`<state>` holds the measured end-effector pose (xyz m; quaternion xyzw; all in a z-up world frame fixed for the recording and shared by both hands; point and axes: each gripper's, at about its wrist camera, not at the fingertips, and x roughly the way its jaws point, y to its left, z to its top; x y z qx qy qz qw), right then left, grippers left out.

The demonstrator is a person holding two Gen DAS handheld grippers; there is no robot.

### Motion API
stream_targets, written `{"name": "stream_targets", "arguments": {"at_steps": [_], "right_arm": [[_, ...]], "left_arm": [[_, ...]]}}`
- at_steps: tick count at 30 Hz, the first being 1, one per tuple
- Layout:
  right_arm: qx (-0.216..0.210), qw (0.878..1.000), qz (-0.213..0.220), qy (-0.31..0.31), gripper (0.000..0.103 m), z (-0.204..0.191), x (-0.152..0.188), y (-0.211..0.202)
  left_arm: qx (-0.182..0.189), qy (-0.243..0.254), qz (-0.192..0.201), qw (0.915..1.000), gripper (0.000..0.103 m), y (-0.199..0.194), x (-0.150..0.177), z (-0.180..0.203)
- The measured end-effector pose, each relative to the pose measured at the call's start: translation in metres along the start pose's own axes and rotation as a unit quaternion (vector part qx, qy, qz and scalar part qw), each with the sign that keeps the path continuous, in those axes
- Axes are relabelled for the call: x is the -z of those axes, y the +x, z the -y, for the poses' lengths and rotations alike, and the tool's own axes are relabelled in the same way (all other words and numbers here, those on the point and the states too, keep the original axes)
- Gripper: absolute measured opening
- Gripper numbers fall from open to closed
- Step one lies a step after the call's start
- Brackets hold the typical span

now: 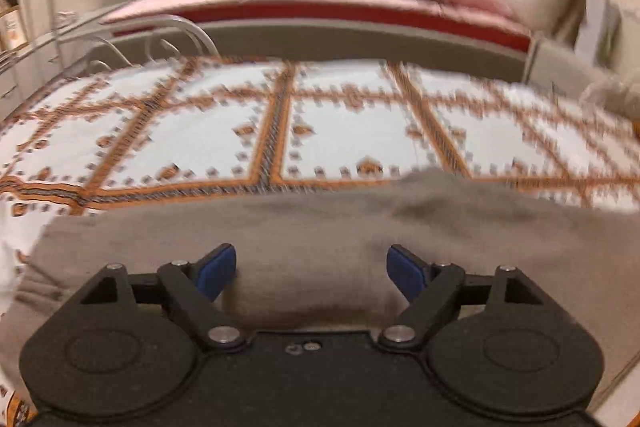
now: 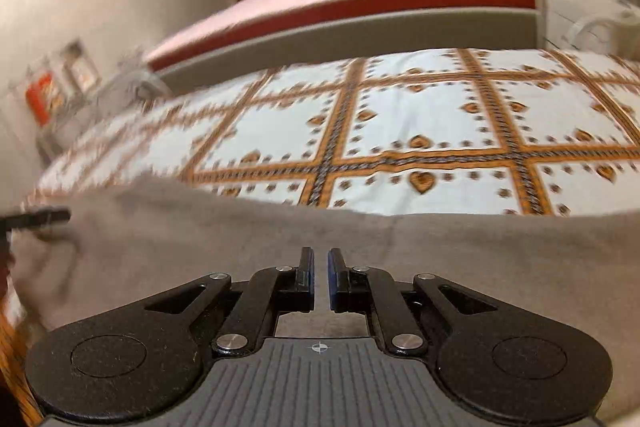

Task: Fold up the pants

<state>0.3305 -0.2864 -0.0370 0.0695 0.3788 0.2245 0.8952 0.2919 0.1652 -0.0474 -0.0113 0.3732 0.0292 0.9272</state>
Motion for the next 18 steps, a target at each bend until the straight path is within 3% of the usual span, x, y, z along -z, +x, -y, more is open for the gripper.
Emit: {"name": "stream_targets", "arguments": {"at_steps": [3,7,11,14,17,18], "right_arm": [[0.002,0.999,-0.024,-0.035,0.008,-0.008,0.004,0.018],[0.060,0.996,-0.063,-0.032,0.008,0.007,0.007,0.040],[0.109,0.993,-0.042,0.025,0.008,0.049,0.001,0.025],[0.118,0.988,-0.032,0.098,0.008,0.093,0.002,0.007],[0.164,0.976,-0.010,0.143,0.008,0.122,0.003,-0.022],[0.162,0.972,0.010,0.168,0.009,0.131,0.004,-0.038]], "left_arm": [[-0.014,0.024,-0.033,0.9991,0.079,0.024,0.008,-0.001],[-0.026,0.013,-0.032,0.9991,0.081,0.025,0.009,-0.014],[-0.038,0.003,-0.026,0.9989,0.082,0.019,0.013,-0.034],[-0.050,-0.003,-0.020,0.9985,0.082,0.012,0.013,-0.048],[-0.065,0.005,-0.007,0.9978,0.080,-0.003,0.011,-0.049],[-0.068,0.007,-0.002,0.9976,0.080,-0.010,0.011,-0.049]]}}
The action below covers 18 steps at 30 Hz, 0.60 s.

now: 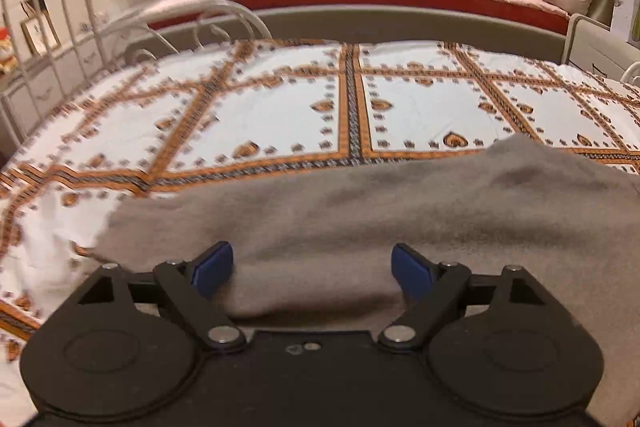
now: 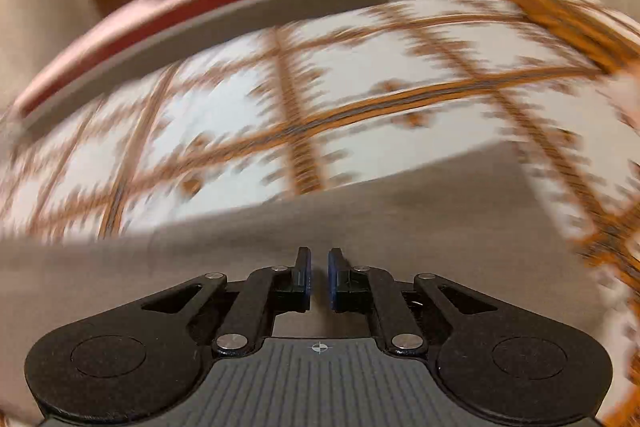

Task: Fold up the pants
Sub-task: 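Grasp the grey pant edge with the right tool and fold it over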

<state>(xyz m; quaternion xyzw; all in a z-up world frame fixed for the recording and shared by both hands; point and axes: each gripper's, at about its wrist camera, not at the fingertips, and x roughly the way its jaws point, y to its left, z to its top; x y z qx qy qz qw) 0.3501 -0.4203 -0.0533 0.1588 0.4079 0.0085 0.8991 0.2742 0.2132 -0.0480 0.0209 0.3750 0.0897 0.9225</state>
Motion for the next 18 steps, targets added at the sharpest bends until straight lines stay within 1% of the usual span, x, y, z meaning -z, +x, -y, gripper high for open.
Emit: {"name": "stream_targets", "arguments": {"at_steps": [1,2,4,5,8,9,11,12,15,16,17,18], "right_arm": [[-0.022,0.999,0.022,0.034,0.010,0.018,-0.002,-0.016],[-0.037,0.997,0.037,0.058,0.014,0.032,-0.002,-0.029],[-0.052,0.992,0.056,0.103,0.049,0.066,0.005,-0.053],[-0.056,0.989,0.063,0.120,0.052,0.083,0.009,-0.064],[-0.061,0.981,0.064,0.171,0.052,0.125,0.021,-0.083],[-0.063,0.978,0.062,0.187,0.052,0.135,0.025,-0.087],[-0.074,0.972,0.057,0.216,0.048,0.153,0.030,-0.091],[-0.077,0.970,0.053,0.224,0.044,0.157,0.032,-0.093],[-0.074,0.967,0.037,0.240,0.044,0.162,0.037,-0.092],[-0.064,0.966,0.029,0.247,0.044,0.163,0.036,-0.089],[-0.064,0.963,0.024,0.262,0.044,0.165,0.039,-0.085],[-0.073,0.956,0.018,0.284,0.044,0.171,0.042,-0.079]], "left_arm": [[0.003,0.001,0.007,1.0000,0.082,-0.008,0.001,-0.003],[0.004,0.001,0.012,0.9999,0.089,-0.015,0.003,-0.006],[0.004,0.005,0.020,0.9998,0.092,-0.028,0.011,-0.015],[0.002,0.008,0.020,0.9998,0.092,-0.031,0.014,-0.019],[-0.016,-0.006,0.003,0.9998,0.092,-0.032,0.021,-0.035],[-0.019,-0.019,-0.003,0.9996,0.092,-0.031,0.023,-0.041],[-0.014,-0.041,-0.010,0.9990,0.092,-0.032,0.025,-0.051],[-0.014,-0.049,-0.010,0.9987,0.092,-0.033,0.026,-0.054],[-0.015,-0.058,-0.009,0.9981,0.092,-0.035,0.025,-0.056],[-0.016,-0.058,-0.011,0.9981,0.093,-0.034,0.026,-0.055],[-0.017,-0.055,-0.014,0.9982,0.093,-0.033,0.026,-0.054],[-0.019,-0.050,-0.018,0.9984,0.093,-0.031,0.026,-0.052]]}}
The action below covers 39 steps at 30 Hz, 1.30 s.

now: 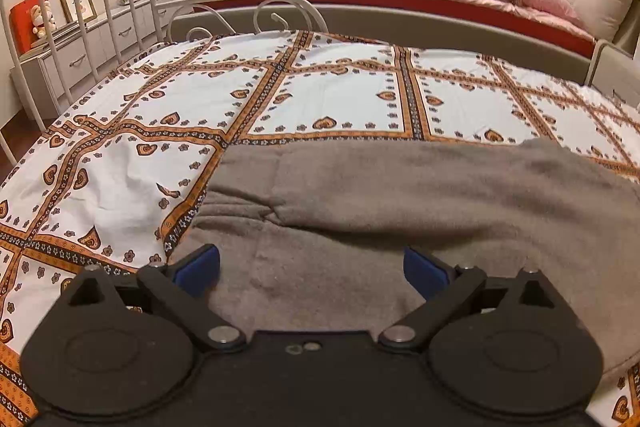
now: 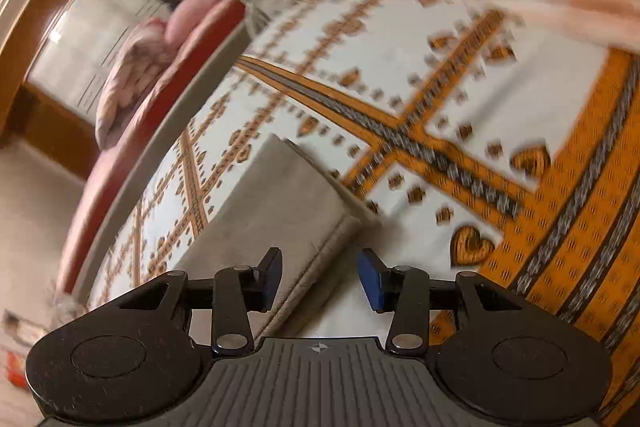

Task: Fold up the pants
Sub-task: 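Grasp the grey pant edge with the right tool and fold it over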

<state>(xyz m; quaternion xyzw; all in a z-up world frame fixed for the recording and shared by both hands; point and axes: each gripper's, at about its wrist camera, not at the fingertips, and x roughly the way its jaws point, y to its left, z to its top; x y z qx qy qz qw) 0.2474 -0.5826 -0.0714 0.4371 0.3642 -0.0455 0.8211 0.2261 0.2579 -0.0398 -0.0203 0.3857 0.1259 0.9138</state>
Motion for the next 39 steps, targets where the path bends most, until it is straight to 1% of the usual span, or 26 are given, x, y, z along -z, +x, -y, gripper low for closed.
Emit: {"name": "stream_targets", "arguments": {"at_steps": [2,4,5,7,8,9,11,12,14,16,18,20,22,24,25,26,27,28,29,30,32,33,34,37,39], "right_arm": [[-0.004,0.999,-0.004,0.043,0.044,0.011,0.000,0.007],[-0.012,0.997,-0.005,0.074,0.044,0.019,-0.002,0.013],[-0.019,0.996,-0.005,0.085,0.044,0.023,-0.003,0.015],[-0.024,0.996,-0.006,0.083,0.044,0.023,-0.005,0.018],[-0.021,0.997,-0.005,0.071,0.044,0.020,-0.007,0.019],[-0.017,0.998,-0.004,0.060,0.042,0.017,-0.007,0.020],[0.004,1.000,0.002,0.025,0.020,0.009,-0.007,0.020],[0.006,1.000,0.004,0.018,0.020,0.006,-0.007,0.020],[-0.007,1.000,0.019,0.002,0.020,-0.002,-0.005,0.012],[-0.013,0.999,0.032,-0.037,0.020,-0.015,-0.003,0.003],[0.007,0.996,0.030,-0.082,0.020,-0.025,-0.001,0.002],[0.035,0.992,0.019,-0.120,0.020,-0.033,0.005,0.008],[0.042,0.991,0.013,-0.125,0.020,-0.031,0.008,0.013],[0.047,0.993,0.003,-0.106,0.020,-0.023,0.007,0.019],[0.049,0.995,-0.003,-0.089,0.020,-0.017,0.007,0.021],[0.045,0.996,-0.007,-0.072,0.021,-0.012,0.004,0.023],[0.038,0.998,-0.008,-0.059,0.025,-0.010,0.004,0.022],[0.033,0.998,-0.009,-0.053,0.027,-0.008,0.002,0.020],[0.028,0.998,-0.010,-0.051,0.028,-0.009,0.000,0.019],[0.024,0.998,-0.012,-0.051,0.028,-0.009,0.001,0.016],[0.019,0.998,-0.014,-0.055,0.028,-0.011,0.001,0.012],[0.017,0.998,-0.015,-0.058,0.028,-0.012,0.001,0.011],[0.016,0.998,-0.016,-0.056,0.028,-0.011,0.001,0.010],[0.010,0.999,-0.022,-0.027,0.028,-0.003,0.001,0.010],[0.004,0.999,-0.030,-0.009,0.028,0.002,0.002,0.012]], "left_arm": [[-0.004,0.012,-0.007,0.9999,0.093,0.003,0.001,0.003],[-0.006,0.023,-0.010,0.9997,0.094,0.003,0.004,0.005],[-0.008,0.029,-0.010,0.9995,0.094,0.003,0.006,0.006],[-0.011,0.044,-0.014,0.9989,0.094,0.003,0.008,0.008],[-0.014,0.048,-0.013,0.9987,0.094,0.002,0.008,0.010],[-0.015,0.047,-0.011,0.9987,0.094,-0.001,0.007,0.012],[0.002,0.039,-0.005,0.9992,0.094,-0.008,0.004,0.021],[0.006,0.042,-0.003,0.9991,0.094,-0.012,0.003,0.027],[0.007,0.052,-0.001,0.9986,0.095,-0.019,0.001,0.042],[0.009,0.063,0.001,0.9980,0.096,-0.022,-0.002,0.056],[0.005,0.056,-0.008,0.9984,0.096,-0.021,-0.004,0.064],[0.025,0.034,-0.008,0.9991,0.096,-0.023,-0.004,0.074],[0.040,0.036,-0.001,0.9985,0.096,-0.028,-0.001,0.099],[0.054,0.058,0.009,0.9969,0.096,-0.032,0.010,0.137],[0.057,0.065,0.002,0.9963,0.097,-0.029,0.018,0.154],[0.060,0.071,-0.017,0.9955,0.097,-0.023,0.028,0.174],[0.070,0.074,-0.042,0.9938,0.096,-0.015,0.041,0.198],[0.070,0.064,-0.032,0.9950,0.096,-0.016,0.052,0.214],[0.054,0.047,-0.004,0.9974,0.096,-0.023,0.060,0.228],[0.044,0.029,0.003,0.9986,0.096,-0.027,0.062,0.240],[0.039,-0.010,0.005,0.9992,0.097,-0.032,0.063,0.261],[0.047,-0.012,0.001,0.9988,0.097,-0.034,0.062,0.274],[0.063,-0.002,-0.008,0.9980,0.097,-0.034,0.061,0.290],[0.079,0.050,-0.015,0.9955,0.097,-0.041,0.061,0.339],[0.074,0.080,-0.022,0.9939,0.097,-0.044,0.062,0.372]]}}
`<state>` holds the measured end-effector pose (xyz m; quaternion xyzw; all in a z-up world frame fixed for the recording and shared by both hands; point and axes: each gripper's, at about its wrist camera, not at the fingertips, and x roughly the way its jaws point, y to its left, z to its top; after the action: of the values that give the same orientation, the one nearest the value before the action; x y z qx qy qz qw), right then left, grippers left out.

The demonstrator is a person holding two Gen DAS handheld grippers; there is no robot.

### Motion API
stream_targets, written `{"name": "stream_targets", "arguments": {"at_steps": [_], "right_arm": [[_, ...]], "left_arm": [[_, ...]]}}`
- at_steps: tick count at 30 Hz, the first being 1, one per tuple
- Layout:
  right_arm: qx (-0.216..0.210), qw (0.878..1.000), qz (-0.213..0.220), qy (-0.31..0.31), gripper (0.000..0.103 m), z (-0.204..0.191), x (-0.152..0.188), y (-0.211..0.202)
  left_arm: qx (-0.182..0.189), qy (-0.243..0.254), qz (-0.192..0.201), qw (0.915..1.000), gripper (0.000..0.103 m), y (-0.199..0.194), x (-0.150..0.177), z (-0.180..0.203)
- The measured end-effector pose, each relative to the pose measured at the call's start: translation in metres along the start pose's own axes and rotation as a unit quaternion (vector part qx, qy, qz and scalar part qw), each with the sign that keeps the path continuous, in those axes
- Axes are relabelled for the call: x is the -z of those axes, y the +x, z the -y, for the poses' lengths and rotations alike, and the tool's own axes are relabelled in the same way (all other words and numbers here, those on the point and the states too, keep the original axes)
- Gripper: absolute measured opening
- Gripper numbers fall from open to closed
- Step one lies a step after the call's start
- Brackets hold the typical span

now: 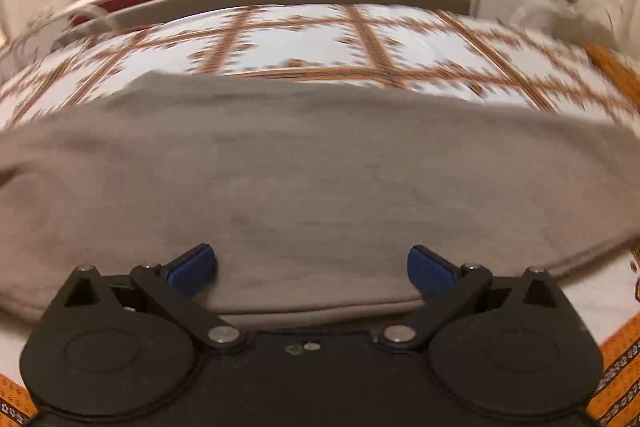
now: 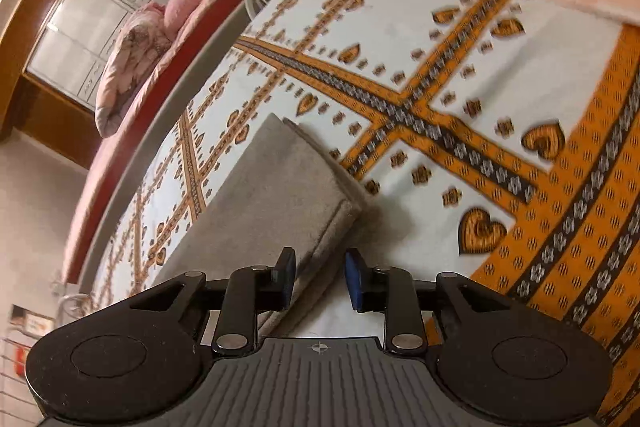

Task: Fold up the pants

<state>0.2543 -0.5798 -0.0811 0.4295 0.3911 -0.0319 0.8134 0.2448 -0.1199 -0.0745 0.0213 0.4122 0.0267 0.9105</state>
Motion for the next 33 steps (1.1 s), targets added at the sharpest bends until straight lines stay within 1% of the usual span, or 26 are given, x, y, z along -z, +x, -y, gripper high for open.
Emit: {"name": "stream_targets", "arguments": {"at_steps": [2,5,8,11,13,17,18,19,20,22,23,24,25,27,30,31,33], "right_arm": [[-0.002,1.000,-0.001,0.008,0.028,0.003,0.000,0.001],[-0.007,1.000,0.007,0.013,0.028,0.003,-0.001,0.000],[-0.009,0.999,0.001,0.032,0.028,0.010,-0.003,0.006],[-0.022,0.998,0.006,0.058,0.028,0.016,-0.005,0.009],[-0.023,0.997,0.008,0.066,0.028,0.018,-0.006,0.011],[-0.014,0.998,0.012,0.052,0.028,0.012,-0.007,0.012],[-0.010,0.999,0.014,0.044,0.030,0.009,-0.006,0.012],[-0.010,0.999,0.017,0.040,0.035,0.006,-0.006,0.012],[-0.010,0.999,0.018,0.036,0.036,0.005,-0.004,0.012],[-0.002,0.999,0.020,0.035,0.038,0.003,-0.001,0.010],[-0.004,0.999,0.021,0.048,0.041,0.005,0.000,0.007],[-0.012,0.998,0.020,0.066,0.048,0.008,0.002,0.003],[-0.018,0.996,0.022,0.081,0.051,0.011,0.004,-0.001],[-0.023,0.995,0.022,0.091,0.051,0.015,0.003,-0.005],[-0.035,0.994,0.021,0.102,0.051,0.021,0.001,0.000],[-0.041,0.994,0.024,0.099,0.051,0.021,0.000,0.001],[-0.037,0.996,0.027,0.082,0.051,0.017,-0.004,0.006]], "left_arm": [[0.014,0.008,-0.013,0.9998,0.097,0.001,-0.002,0.024],[0.022,0.016,-0.024,0.9993,0.097,0.001,-0.003,0.047],[0.015,0.018,-0.026,0.9994,0.097,0.003,-0.001,0.059],[0.015,0.017,-0.021,0.9995,0.097,0.002,0.003,0.059],[0.016,0.019,-0.018,0.9995,0.097,0.004,0.003,0.062],[0.013,0.021,-0.007,0.9997,0.097,0.005,0.004,0.065],[0.014,0.015,-0.003,0.9998,0.097,0.003,0.004,0.063],[0.019,0.002,-0.001,0.9998,0.097,0.002,0.005,0.061],[0.020,-0.006,-0.001,0.9998,0.097,0.001,0.005,0.060],[0.012,0.001,0.005,0.9999,0.097,0.000,0.008,0.065],[0.010,0.005,0.007,0.9999,0.097,0.000,0.009,0.066],[0.010,0.008,0.009,0.9999,0.097,0.000,0.010,0.066],[0.013,0.007,0.008,0.9999,0.097,0.001,0.009,0.065],[0.018,0.010,0.009,0.9997,0.097,0.002,0.009,0.064],[0.019,0.013,0.013,0.9997,0.097,0.002,0.010,0.064],[0.017,0.013,0.014,0.9997,0.097,0.002,0.011,0.065],[0.013,0.012,0.015,0.9997,0.097,0.003,0.011,0.067]]}}
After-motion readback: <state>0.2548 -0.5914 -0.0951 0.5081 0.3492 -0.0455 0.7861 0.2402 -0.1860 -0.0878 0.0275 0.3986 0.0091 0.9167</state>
